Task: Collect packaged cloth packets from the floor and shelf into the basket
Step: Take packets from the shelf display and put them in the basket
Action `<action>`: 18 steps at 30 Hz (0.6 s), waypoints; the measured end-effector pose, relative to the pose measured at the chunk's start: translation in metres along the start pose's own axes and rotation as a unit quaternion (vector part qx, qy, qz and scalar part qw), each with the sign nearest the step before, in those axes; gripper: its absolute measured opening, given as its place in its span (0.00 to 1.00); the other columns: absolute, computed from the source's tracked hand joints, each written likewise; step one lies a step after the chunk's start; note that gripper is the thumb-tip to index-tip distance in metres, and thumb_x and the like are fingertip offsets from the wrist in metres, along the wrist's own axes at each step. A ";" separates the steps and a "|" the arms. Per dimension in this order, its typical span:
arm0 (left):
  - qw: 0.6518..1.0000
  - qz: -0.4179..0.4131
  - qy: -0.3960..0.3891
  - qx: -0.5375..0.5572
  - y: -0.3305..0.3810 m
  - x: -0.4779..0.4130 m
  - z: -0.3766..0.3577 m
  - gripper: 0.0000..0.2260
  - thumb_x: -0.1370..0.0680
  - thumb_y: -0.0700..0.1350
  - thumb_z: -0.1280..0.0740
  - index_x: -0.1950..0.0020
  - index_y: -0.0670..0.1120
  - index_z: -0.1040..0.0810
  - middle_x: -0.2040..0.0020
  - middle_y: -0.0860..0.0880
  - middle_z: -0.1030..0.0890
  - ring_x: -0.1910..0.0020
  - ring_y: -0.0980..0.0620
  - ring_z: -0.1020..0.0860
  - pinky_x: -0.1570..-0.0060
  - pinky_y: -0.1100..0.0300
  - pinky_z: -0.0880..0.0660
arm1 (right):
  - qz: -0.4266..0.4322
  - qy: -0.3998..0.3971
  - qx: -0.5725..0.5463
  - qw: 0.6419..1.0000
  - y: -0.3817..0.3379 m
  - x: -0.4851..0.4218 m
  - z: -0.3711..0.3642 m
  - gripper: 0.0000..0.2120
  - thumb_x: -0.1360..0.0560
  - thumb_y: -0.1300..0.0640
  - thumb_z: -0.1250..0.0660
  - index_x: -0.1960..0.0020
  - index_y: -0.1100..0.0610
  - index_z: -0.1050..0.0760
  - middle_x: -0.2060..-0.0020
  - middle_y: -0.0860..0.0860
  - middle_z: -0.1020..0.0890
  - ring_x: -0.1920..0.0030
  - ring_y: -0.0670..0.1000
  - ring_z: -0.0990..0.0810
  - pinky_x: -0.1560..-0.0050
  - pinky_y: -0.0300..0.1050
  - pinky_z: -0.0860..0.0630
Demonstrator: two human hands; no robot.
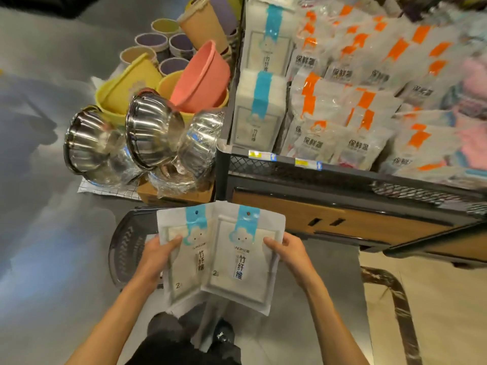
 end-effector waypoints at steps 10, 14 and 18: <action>0.998 -0.035 0.016 0.051 0.031 -0.020 -0.022 0.07 0.21 0.42 0.30 0.43 0.47 0.19 0.47 0.46 0.14 0.48 0.46 0.16 0.47 0.48 0.20 | 0.038 0.018 0.010 0.999 -0.039 -0.016 0.038 0.09 0.23 0.58 0.29 0.42 0.55 0.19 0.52 0.46 0.13 0.51 0.46 0.14 0.59 0.37 0.20; 0.995 -0.036 0.032 0.088 0.042 -0.042 -0.018 0.07 0.20 0.41 0.31 0.43 0.46 0.19 0.47 0.45 0.14 0.48 0.44 0.16 0.47 0.47 0.20 | 0.060 0.037 0.031 0.997 -0.066 -0.031 0.049 0.07 0.23 0.58 0.28 0.45 0.54 0.19 0.55 0.46 0.13 0.54 0.47 0.14 0.62 0.37 0.21; 0.992 -0.048 0.023 0.118 0.066 -0.066 -0.029 0.08 0.20 0.41 0.31 0.41 0.45 0.20 0.46 0.44 0.15 0.48 0.44 0.16 0.54 0.52 0.20 | 0.064 0.048 0.039 0.996 -0.102 -0.052 0.060 0.06 0.23 0.59 0.28 0.47 0.55 0.19 0.57 0.47 0.13 0.56 0.45 0.14 0.65 0.34 0.22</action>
Point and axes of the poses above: each hand's wrist, its own x-axis away from the middle knuckle, its own z-axis out of the back of the hand, y = z × x, the point moved 5 cm from there along -x, towards the middle knuckle
